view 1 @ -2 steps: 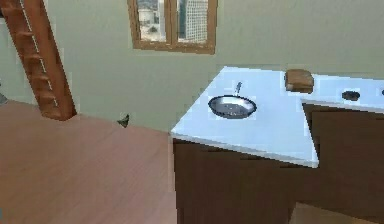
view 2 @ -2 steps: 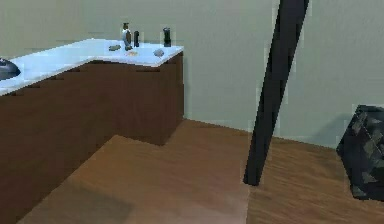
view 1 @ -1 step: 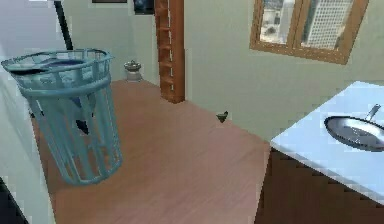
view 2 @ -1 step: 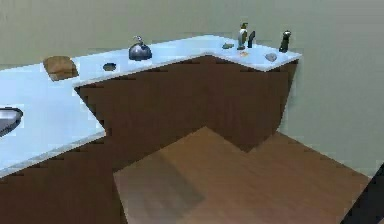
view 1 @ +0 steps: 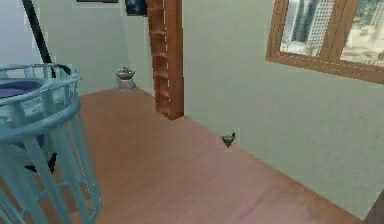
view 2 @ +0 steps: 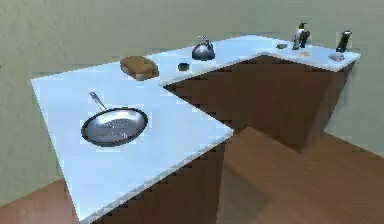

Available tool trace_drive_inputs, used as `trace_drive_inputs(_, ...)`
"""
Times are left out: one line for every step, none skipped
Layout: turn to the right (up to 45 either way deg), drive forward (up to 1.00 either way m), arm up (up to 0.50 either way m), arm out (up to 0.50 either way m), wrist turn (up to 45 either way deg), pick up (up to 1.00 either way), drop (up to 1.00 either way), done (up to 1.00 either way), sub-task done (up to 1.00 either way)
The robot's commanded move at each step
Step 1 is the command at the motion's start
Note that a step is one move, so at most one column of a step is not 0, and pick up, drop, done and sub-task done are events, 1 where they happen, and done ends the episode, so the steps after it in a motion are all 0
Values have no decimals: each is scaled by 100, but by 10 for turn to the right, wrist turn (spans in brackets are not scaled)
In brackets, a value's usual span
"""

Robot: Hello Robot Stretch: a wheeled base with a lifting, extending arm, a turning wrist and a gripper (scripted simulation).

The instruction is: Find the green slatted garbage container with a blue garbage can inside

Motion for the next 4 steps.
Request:
trace_drive_inputs(-450, 0, 0, 0, 0, 0, 0, 0, 0)
trace_drive_inputs(-120, 0, 0, 0, 0, 0, 0, 0, 0)
trace_drive_inputs(0, 35, 0, 0, 0, 0, 0, 0, 0)
trace_drive_inputs(180, 0, 0, 0, 0, 0, 0, 0, 0)
